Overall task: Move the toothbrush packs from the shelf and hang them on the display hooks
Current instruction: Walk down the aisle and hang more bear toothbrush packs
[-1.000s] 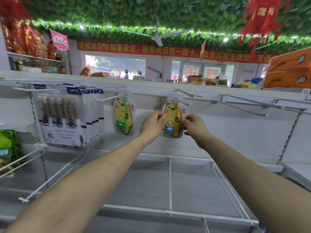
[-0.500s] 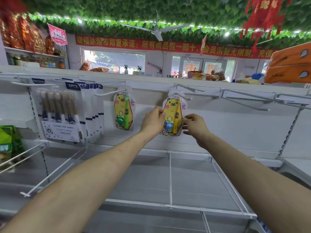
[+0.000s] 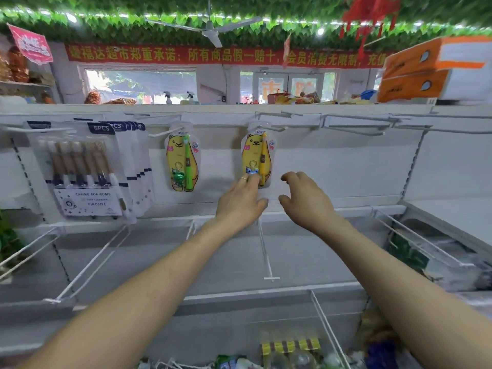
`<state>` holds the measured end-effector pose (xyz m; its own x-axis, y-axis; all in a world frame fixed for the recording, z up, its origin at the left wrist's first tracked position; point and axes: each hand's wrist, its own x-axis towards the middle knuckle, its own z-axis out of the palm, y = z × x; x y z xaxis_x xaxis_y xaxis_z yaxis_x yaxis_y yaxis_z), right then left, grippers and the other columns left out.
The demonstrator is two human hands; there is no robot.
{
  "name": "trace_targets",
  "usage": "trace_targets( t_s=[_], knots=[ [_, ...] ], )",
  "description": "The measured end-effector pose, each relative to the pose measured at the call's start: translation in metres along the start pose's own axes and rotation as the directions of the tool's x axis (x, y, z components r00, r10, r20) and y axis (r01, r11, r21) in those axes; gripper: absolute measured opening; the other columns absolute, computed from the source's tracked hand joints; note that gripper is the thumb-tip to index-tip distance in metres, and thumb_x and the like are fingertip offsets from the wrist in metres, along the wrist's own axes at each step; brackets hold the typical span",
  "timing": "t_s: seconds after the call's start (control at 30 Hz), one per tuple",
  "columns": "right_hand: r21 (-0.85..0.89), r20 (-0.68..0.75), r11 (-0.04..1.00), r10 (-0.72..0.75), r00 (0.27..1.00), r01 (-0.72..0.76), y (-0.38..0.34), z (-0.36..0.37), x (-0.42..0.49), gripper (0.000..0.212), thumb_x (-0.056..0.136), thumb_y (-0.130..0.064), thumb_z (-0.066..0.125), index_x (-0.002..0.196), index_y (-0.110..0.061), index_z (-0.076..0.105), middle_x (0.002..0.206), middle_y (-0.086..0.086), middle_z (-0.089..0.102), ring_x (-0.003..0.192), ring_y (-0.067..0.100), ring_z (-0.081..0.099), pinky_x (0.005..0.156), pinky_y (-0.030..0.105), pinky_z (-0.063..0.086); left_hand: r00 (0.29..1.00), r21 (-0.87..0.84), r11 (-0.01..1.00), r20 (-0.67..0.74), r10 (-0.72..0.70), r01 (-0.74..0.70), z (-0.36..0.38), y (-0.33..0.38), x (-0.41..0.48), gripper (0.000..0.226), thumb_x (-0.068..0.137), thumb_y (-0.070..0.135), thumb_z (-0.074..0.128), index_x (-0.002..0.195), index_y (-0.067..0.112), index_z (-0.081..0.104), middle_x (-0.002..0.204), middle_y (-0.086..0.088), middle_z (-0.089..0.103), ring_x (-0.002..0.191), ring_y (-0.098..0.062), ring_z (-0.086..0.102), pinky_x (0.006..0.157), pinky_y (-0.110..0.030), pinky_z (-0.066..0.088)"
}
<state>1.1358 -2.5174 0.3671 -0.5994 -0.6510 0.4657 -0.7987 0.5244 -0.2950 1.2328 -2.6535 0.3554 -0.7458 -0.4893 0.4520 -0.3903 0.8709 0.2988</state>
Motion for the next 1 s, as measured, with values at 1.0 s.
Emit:
trace_targets(
  t_s=[1.0],
  knots=[
    [-0.360,-0.405,0.151,0.863,0.300,-0.921,0.217,-0.202,-0.650,0.044,0.101,-0.033,0.060,0.139,-0.014,0.051,0.127,0.012,0.056,0.116,0.039,0.056,0.088,0.050,0.051,0.340,-0.460,0.382,0.175,0.924,-0.801,0.191,0.482,-0.389,0.066,0.083,0.048,0.076,0.139,0.021,0.054,0.143,-0.004,0.053,0.124,-0.037,0.055,0.090,-0.050,0.053]
  ],
)
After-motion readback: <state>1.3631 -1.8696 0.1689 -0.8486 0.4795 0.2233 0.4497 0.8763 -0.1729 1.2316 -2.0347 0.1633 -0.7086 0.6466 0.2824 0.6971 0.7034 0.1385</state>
